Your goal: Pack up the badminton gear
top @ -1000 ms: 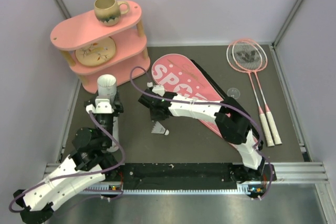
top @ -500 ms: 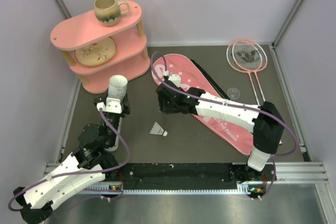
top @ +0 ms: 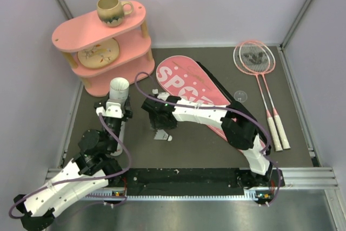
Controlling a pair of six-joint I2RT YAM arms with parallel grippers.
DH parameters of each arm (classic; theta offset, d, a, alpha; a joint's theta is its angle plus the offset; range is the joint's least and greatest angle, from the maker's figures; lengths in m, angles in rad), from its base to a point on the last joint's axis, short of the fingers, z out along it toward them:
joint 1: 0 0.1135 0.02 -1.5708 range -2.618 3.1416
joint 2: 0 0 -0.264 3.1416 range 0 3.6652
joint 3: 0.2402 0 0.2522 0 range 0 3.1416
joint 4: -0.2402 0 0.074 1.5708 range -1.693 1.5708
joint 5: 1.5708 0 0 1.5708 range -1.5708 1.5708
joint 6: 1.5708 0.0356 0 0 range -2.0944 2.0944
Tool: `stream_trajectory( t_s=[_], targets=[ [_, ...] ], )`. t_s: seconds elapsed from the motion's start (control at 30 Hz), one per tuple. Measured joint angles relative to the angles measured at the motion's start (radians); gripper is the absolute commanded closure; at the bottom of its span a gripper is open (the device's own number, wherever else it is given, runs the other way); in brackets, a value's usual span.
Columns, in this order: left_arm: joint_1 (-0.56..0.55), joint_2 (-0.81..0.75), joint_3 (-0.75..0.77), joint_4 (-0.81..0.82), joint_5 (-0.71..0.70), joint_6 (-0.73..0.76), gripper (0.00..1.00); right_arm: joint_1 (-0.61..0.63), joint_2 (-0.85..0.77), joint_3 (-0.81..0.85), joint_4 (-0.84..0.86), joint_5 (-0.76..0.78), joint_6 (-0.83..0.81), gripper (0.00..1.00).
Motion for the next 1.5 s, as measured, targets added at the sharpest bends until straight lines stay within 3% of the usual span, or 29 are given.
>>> stream_trajectory(
  t_s=[0.23,0.43,0.77,0.93,1.07,1.27,1.5],
  targets=[
    [0.0,-0.011,0.0,0.0,0.0,-0.004,0.93,0.026,0.006,0.001,-0.074,0.025,0.025,0.61],
    [0.0,-0.011,0.0,0.0,0.001,-0.006,0.93,0.026,0.006,0.001,-0.092,0.04,0.032,0.99],
    [0.0,-0.004,0.0,0.0,0.003,-0.006,0.93,0.026,-0.049,-0.043,-0.082,0.111,0.024,1.0],
    [0.0,0.005,0.0,-0.002,0.02,-0.007,0.93,0.014,-0.249,-0.221,0.039,0.145,-0.009,1.0],
    [0.0,0.011,0.0,-0.008,0.066,-0.01,0.91,-0.047,-0.484,-0.432,0.216,0.07,-0.041,1.0],
    [0.002,0.05,0.0,-0.034,0.312,-0.029,0.88,-0.21,-0.775,-0.577,0.368,-0.01,-0.089,1.0],
    [0.002,0.151,0.005,-0.077,0.66,-0.043,0.88,-0.285,-1.101,-0.549,0.452,-0.118,-0.13,1.0]
  ],
)
